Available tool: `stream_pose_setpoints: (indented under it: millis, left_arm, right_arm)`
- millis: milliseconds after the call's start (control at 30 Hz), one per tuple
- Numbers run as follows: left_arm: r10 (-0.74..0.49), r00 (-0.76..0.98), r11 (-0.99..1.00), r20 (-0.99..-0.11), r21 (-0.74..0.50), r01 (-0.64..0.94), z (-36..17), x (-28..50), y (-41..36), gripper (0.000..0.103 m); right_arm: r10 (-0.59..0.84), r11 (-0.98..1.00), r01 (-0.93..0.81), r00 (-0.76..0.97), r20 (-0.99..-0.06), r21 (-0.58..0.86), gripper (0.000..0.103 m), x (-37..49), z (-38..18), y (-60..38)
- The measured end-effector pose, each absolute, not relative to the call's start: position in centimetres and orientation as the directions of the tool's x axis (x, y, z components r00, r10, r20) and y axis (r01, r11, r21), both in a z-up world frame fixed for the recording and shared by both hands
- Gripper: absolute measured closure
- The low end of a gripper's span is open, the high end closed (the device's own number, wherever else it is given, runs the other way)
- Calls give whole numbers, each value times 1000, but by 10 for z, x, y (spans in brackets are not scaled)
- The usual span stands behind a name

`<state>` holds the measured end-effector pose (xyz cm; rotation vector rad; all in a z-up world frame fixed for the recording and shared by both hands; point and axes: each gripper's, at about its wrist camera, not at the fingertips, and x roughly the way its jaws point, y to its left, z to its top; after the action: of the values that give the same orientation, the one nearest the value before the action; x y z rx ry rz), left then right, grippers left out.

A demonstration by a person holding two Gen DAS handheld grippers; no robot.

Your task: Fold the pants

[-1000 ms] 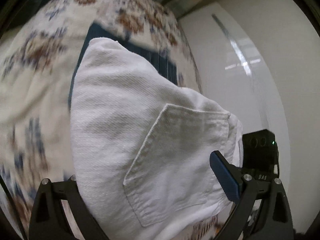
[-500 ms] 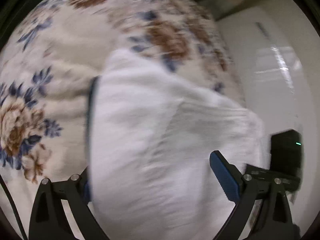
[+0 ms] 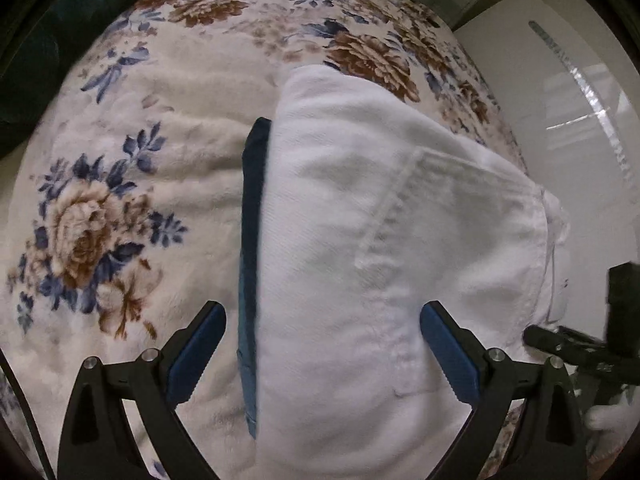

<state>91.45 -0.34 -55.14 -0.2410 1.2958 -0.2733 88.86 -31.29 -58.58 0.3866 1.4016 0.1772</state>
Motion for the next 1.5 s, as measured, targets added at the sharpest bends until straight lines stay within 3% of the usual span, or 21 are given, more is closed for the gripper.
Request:
stream_pose_setpoints:
  millis: [200, 467, 1033, 1500]
  left_arm:
    - [-58, 405, 998, -913, -38, 56, -492, 859, -26, 3]
    - [7, 436, 999, -900, 25, 35, -407, 749, -38, 3]
    - [-68, 635, 998, -770, -50, 47, -190, 521, -12, 3]
    - [-63, 729, 997, -682, -15, 73, -78, 348, 33, 3]
  right_arm:
    - [53, 995, 61, 296, -954, 74, 11, 845, -511, -277]
    - [-39, 997, 83, 430, -902, -3, 10, 713, -396, -254]
    - [-93, 994, 98, 629, -772, -40, 10, 446, -136, -209]
    - [-64, 997, 82, 699, -713, -9, 10, 247, -9, -156]
